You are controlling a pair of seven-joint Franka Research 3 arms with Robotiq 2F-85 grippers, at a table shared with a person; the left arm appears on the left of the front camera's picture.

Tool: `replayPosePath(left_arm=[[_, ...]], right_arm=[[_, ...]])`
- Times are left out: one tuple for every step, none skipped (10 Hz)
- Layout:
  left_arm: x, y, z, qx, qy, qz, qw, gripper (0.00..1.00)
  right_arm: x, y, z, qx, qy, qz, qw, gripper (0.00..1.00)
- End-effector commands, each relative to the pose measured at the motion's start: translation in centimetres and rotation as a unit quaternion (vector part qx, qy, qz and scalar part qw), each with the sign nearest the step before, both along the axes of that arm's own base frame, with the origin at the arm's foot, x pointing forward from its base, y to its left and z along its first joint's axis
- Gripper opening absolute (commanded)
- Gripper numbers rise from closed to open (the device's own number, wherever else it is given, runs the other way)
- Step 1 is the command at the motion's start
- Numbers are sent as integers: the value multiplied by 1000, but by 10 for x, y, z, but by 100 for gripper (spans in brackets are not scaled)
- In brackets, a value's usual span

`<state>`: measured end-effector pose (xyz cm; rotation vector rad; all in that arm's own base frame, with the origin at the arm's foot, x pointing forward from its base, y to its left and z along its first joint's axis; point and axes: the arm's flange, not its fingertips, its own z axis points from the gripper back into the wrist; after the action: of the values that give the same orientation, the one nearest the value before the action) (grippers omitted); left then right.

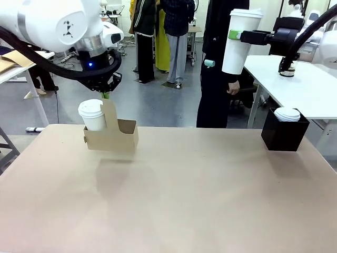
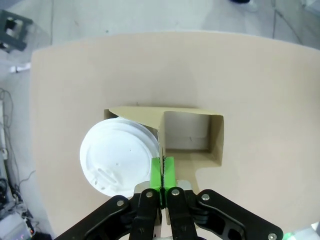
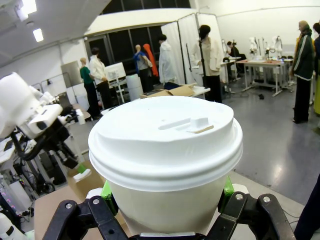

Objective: Pour a drink into a cup and package it in a carrier.
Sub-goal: Position the Cup Carrier in the center of the table.

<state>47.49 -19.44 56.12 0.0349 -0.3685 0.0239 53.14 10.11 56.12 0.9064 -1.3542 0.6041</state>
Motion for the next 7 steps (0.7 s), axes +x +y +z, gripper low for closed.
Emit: replayPosePath(left_arm=[[-43, -39, 8, -11, 11, 35, 999, 2], [-64, -63, 10, -20, 5, 25, 999, 2], [-84, -87, 7, -15, -1, 23, 1000, 2], [-101, -108, 2, -10, -6, 12, 1000, 2], [-116, -130, -7, -18, 1, -6, 1000, 2], [-125, -147, -15, -22, -7, -5, 1000, 2], [-131, -164, -25, -21, -5, -3, 1000, 2]], right_arm=[[-1, 0, 4, 10, -4, 2, 1000, 86], [-1, 0, 4, 10, -4, 2, 1000, 86], [-1, 0, 4, 10, -4, 2, 1000, 86], [-1, 0, 4, 10, -4, 2, 1000, 86], [-1, 0, 4, 10, -4, 2, 1000, 86], [-1, 0, 4, 10, -4, 2, 1000, 86], [-1, 0, 4, 10, -4, 2, 1000, 86]])
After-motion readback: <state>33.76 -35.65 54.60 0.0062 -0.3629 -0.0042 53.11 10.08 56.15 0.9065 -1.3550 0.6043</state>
